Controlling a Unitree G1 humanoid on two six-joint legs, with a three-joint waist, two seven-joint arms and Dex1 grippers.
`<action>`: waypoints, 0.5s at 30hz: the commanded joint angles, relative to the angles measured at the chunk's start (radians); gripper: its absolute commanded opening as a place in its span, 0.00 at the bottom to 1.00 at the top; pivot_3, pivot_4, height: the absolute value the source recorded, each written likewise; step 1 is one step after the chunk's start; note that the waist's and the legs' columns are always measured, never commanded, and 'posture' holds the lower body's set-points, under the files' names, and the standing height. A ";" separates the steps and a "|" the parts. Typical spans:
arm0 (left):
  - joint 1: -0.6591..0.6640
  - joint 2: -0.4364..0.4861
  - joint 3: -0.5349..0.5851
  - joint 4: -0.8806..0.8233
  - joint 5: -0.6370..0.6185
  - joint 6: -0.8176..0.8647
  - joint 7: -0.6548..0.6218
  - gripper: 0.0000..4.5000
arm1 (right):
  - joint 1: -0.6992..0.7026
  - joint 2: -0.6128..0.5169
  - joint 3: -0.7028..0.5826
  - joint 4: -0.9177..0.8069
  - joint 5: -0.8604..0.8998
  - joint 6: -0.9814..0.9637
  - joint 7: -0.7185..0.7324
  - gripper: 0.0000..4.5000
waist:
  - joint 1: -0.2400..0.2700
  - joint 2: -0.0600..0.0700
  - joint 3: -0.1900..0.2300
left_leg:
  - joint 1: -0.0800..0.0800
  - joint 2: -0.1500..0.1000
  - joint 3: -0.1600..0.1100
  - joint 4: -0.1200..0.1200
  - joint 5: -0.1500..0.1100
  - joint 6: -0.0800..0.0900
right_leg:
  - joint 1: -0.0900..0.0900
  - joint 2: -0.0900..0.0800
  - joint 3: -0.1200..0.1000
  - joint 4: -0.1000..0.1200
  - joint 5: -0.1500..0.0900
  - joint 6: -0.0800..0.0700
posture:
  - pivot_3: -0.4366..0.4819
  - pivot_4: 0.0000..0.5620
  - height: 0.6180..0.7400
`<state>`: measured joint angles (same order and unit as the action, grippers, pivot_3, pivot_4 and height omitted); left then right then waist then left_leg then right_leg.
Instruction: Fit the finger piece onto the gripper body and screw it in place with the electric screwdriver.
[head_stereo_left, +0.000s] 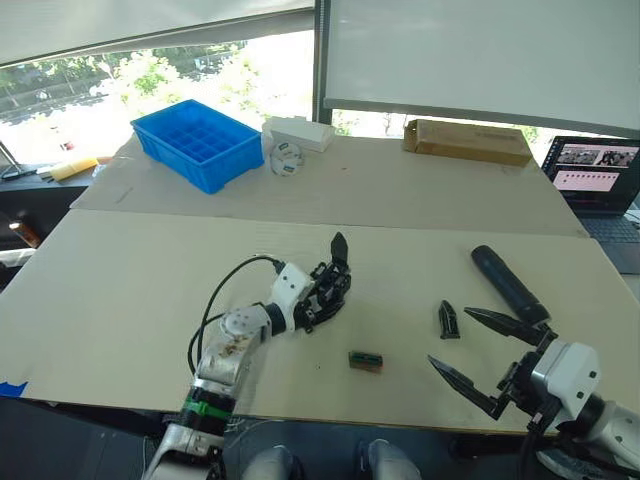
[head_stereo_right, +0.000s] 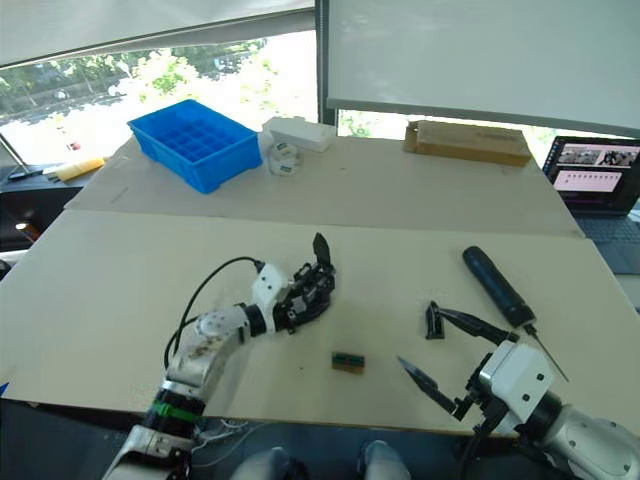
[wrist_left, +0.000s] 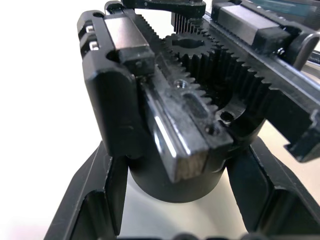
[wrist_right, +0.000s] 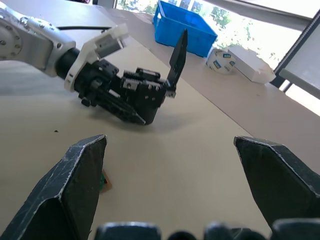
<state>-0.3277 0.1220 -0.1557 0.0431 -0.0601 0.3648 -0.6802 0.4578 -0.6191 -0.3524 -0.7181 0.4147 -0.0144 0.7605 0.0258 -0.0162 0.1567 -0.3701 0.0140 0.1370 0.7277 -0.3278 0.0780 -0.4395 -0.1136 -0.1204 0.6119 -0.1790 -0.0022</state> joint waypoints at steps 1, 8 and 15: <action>0.009 -0.009 -0.036 -0.085 0.028 -0.012 0.070 0.51 | -0.007 -0.011 -0.011 -0.040 0.021 0.008 0.003 1.00 | 0.005 0.000 0.000 | 0.000 0.000 0.000 0.000 0.000 0.000 | 0.000 0.000 0.000 0.000 0.000 0.000 | 0.48 0.27 1.00; 0.029 0.043 -0.077 -0.048 0.028 -0.053 0.053 0.51 | -0.016 -0.016 -0.018 -0.043 0.029 0.025 0.006 1.00 | 0.010 0.000 0.000 | 0.001 0.000 0.000 0.000 0.000 0.000 | 0.000 0.000 0.000 0.000 0.000 0.000 | 0.48 0.27 1.00; -0.004 0.160 -0.050 0.007 -0.032 -0.084 -0.089 0.99 | -0.018 -0.011 -0.023 -0.052 0.029 0.041 -0.005 1.00 | 0.010 0.001 -0.001 | 0.001 0.000 0.000 0.000 0.000 -0.001 | 0.000 0.000 -0.001 0.000 0.000 -0.001 | 0.48 0.27 1.00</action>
<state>-0.3159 0.2541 -0.2209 0.0306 -0.0668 0.2962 -0.7162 0.4434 -0.6283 -0.3528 -0.7297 0.4171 0.0239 0.7612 0.0361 -0.0150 0.1560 -0.3691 0.0145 0.1372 0.7276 -0.3276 0.0773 -0.4397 -0.1135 -0.1216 0.6124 -0.1791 -0.0028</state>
